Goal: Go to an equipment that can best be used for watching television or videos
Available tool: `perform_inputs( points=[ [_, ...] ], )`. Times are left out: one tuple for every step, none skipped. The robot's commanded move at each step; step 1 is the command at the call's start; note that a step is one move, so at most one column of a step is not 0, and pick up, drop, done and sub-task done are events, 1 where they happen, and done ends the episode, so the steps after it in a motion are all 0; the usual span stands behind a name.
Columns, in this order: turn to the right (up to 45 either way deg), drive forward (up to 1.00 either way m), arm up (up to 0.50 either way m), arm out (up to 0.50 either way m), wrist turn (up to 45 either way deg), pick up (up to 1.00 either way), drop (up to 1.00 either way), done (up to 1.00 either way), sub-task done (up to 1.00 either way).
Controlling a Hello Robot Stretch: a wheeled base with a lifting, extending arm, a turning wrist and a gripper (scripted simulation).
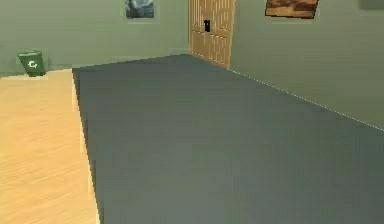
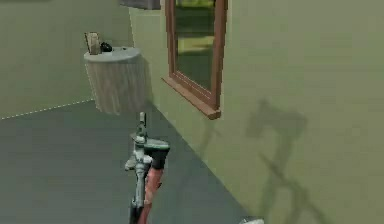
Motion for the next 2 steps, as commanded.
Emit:
perform_inputs(
  points=[
    [-45.0, 0.00, 0.00, 0.00, 0.0, 0.00, 0.00, 0.00, 0.00],
    [-9.0, 0.00, 0.00, 0.00, 0.0, 0.00, 0.00, 0.00, 0.00]
  ],
)
